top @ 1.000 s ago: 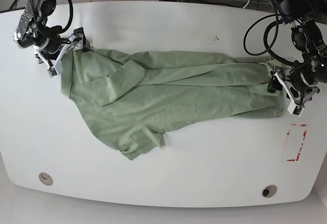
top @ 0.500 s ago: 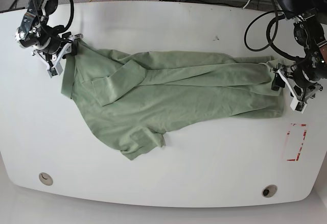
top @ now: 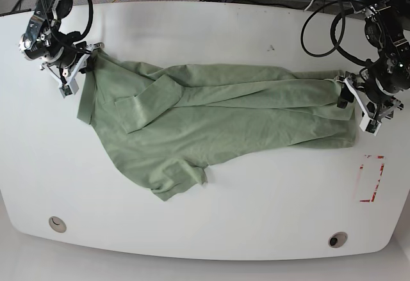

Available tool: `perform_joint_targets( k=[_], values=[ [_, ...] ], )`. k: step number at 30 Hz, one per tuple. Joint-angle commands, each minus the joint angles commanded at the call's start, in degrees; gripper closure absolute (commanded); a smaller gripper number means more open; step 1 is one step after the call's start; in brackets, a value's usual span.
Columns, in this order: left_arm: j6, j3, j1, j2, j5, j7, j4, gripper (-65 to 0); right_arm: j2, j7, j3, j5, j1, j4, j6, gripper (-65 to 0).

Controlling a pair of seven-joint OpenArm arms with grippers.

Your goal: Layout the t-shirt on the table in an organized manner, then fold the t-shirt properly

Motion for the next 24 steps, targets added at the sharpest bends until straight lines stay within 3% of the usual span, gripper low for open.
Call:
perform_joint_targets(
  k=[3,7,9,24],
  values=[
    [0.0,0.0,0.3,0.0,-0.1,0.0,0.4,-40.7,0.0,0.0,0.0,0.0,-0.1,0.0,0.00,-12.0],
    [0.0,-0.3,0.4,0.0,-0.1,0.2,1.7,-40.7,-0.1,0.0,0.0,0.0,-0.2,0.0,0.00,-27.9],
    [0.0,-0.4,0.5,0.0,0.0,0.2,2.0,-40.7,-0.9,0.0,0.0,0.0,-0.3,0.0,0.00,-32.7],
    [0.0,-4.9,1.4,-0.5,0.1,0.2,1.6,-40.8,-1.6,0.3,-0.1,-0.1,0.1,-5.8,0.00,-33.5]
  ],
)
